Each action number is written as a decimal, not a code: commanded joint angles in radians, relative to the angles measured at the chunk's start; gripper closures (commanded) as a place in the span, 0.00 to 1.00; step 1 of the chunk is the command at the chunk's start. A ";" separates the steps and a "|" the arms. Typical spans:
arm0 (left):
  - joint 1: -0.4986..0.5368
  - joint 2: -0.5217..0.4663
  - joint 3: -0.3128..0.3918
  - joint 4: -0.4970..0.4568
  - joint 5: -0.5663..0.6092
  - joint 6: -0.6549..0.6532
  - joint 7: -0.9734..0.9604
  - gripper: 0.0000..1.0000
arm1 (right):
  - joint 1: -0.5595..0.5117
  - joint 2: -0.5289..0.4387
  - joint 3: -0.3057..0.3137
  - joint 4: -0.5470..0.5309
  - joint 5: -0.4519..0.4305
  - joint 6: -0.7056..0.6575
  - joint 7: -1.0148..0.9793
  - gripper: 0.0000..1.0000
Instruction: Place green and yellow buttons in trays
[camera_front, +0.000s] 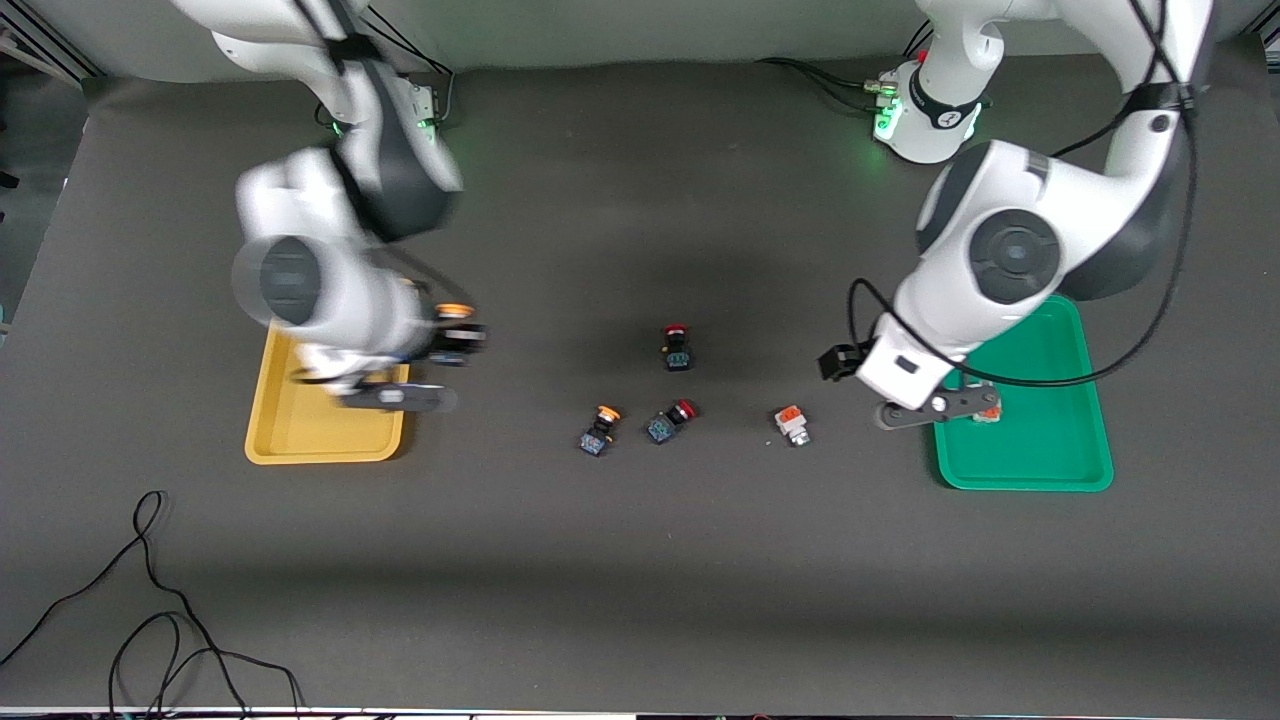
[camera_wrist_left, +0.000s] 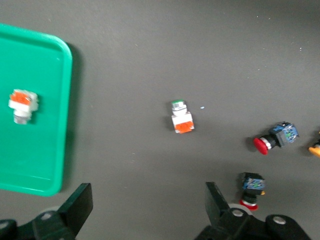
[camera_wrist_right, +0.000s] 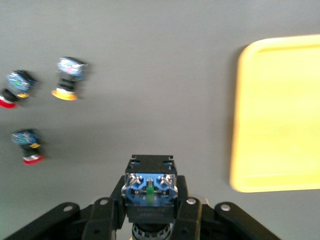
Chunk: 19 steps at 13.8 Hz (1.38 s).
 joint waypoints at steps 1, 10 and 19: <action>-0.054 0.053 0.012 0.012 -0.003 0.043 -0.106 0.00 | 0.011 -0.107 -0.177 -0.167 0.016 0.007 -0.279 1.00; -0.120 0.345 0.018 0.005 0.137 0.313 -0.243 0.00 | 0.000 0.036 -0.294 -0.455 0.019 0.463 -0.435 1.00; -0.118 0.426 0.051 0.000 0.169 0.399 -0.248 0.37 | 0.007 0.239 -0.236 -0.522 0.224 0.751 -0.525 1.00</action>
